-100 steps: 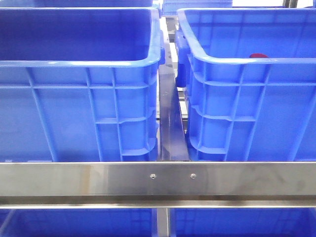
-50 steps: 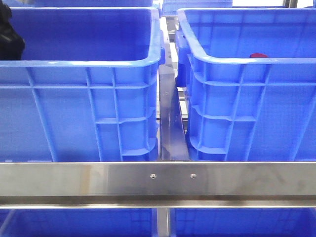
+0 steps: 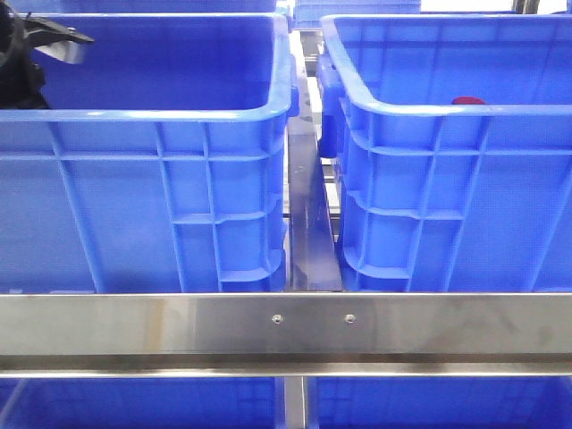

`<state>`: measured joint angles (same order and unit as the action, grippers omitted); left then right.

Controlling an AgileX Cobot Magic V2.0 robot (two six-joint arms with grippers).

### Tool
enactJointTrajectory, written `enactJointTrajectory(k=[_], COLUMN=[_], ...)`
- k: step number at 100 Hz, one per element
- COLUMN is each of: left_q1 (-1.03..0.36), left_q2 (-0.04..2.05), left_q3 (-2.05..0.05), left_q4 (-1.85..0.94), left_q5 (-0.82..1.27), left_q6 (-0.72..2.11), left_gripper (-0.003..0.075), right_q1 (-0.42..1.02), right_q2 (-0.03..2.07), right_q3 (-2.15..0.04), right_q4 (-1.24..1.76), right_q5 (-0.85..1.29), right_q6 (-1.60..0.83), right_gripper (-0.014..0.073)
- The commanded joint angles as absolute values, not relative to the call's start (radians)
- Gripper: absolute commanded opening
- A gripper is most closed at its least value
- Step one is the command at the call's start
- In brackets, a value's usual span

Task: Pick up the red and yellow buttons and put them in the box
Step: 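Lower the left gripper into the button bin and grasp a yellow button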

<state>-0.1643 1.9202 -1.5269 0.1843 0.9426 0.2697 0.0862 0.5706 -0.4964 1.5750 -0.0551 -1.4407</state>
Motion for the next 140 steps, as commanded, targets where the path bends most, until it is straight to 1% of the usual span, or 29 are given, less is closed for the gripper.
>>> enactJointTrajectory(k=[1,16,20,23,30,35,45,53,69,89,100,122,140], left_q1=[-0.161,-0.161,-0.161,-0.161,-0.161,-0.161,-0.161,-0.161,-0.161,-0.166,-0.194,-0.325,-0.494], left_q2=[1.887,1.89,1.89,1.89,1.888,1.886,1.866,1.84,1.773,1.664,1.596,1.454,1.365], left_q3=[-1.554,-1.554,-1.554,-1.554,-1.554,-1.554,-1.554,-1.554,-1.554,-1.554,-1.552,-1.528,-1.511], left_q4=[0.187,0.187,0.187,0.187,0.187,0.183,0.184,0.184,0.15,-0.006,-0.053,-0.052,-0.07], left_q5=[0.927,0.927,0.928,0.931,0.934,0.934,0.934,0.934,0.953,0.974,1.008,1.036,1.043], left_q6=[0.266,0.266,0.266,0.266,0.266,0.264,0.246,0.242,0.239,0.239,0.239,0.239,0.239], left_gripper=[0.0494,0.0489,0.0464,0.0434,0.033,0.0231,0.007,-0.0019,-0.0019,-0.0019,-0.0019,-0.0019,-0.0019], right_q1=[0.084,0.084,0.084,0.084,0.084,0.084,0.084,0.084,0.084,0.084,0.084,0.084,0.084], right_q2=[0.569,0.569,0.569,0.569,0.569,0.569,0.569,0.569,0.569,0.569,0.569,0.569,0.569], right_q3=[-0.522,-0.522,-0.522,-0.522,-0.522,-0.522,-0.522,-0.522,-0.522,-0.522,-0.522,-0.522,-0.522], right_q4=[1.578,1.578,1.578,1.578,1.578,1.578,1.578,1.578,1.578,1.578,1.578,1.578,1.579], right_q5=[-0.048,-0.048,-0.048,-0.048,-0.048,-0.048,-0.048,-0.048,-0.048,-0.048,-0.047,-0.045,-0.04], right_q6=[-1.45,-1.45,-1.45,-1.45,-1.45,-1.45,-1.45,-1.45,-1.45,-1.45,-1.45,-1.45,-1.45], right_gripper=[-0.0067,-0.0067,-0.0067,-0.0067,-0.0067,-0.0067,-0.0067,-0.0067,-0.0067,-0.0067,-0.0067,-0.0067,-0.0067])
